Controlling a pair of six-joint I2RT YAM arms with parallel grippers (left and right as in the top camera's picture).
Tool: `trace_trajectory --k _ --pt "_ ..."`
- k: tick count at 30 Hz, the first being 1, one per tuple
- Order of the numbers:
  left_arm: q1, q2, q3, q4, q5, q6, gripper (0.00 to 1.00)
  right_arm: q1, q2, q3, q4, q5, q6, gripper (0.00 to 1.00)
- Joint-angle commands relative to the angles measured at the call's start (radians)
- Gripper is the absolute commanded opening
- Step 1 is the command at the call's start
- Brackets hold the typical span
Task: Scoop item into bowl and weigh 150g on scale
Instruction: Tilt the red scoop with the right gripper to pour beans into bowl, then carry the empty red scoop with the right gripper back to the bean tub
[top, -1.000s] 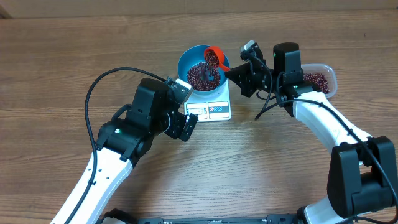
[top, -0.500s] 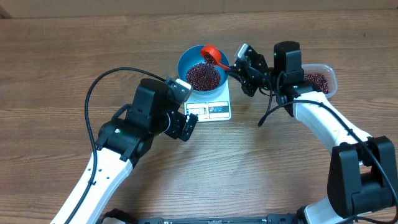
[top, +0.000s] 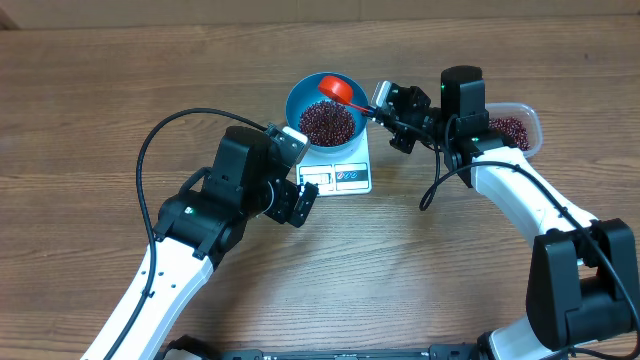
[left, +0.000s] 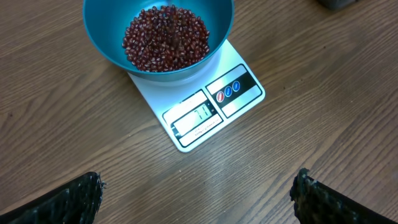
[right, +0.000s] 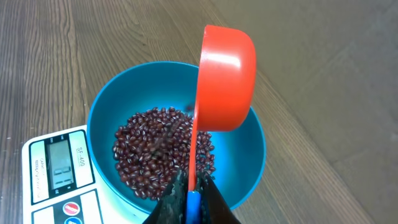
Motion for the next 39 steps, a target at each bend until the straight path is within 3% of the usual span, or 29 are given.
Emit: trace_trajectory --k 1,8,14,18,32,39 --pt "0.002 0.005 0.0 0.003 0.007 -0.01 0.99 0.002 0.003 0.001 0.009 0.002 -0.023 0.05" --pt "0.002 0.005 0.0 0.003 0.007 -0.01 0.99 -0.011 -0.029 0.004 0.015 0.021 0.02 0.04" --pt "0.002 0.005 0.0 0.003 0.007 -0.01 0.99 -0.098 -0.119 0.015 0.001 0.055 0.313 0.04" --pt "0.002 0.005 0.0 0.003 0.007 -0.01 1.0 -0.185 -0.182 0.015 -0.049 0.054 0.428 0.04" --pt "0.002 0.005 0.0 0.003 0.007 -0.01 1.0 -0.467 -0.265 0.015 -0.392 0.055 0.465 0.04" --pt "0.002 0.005 0.0 0.003 0.007 -0.01 1.0 -0.48 -0.313 0.015 -0.455 0.329 0.592 0.04"
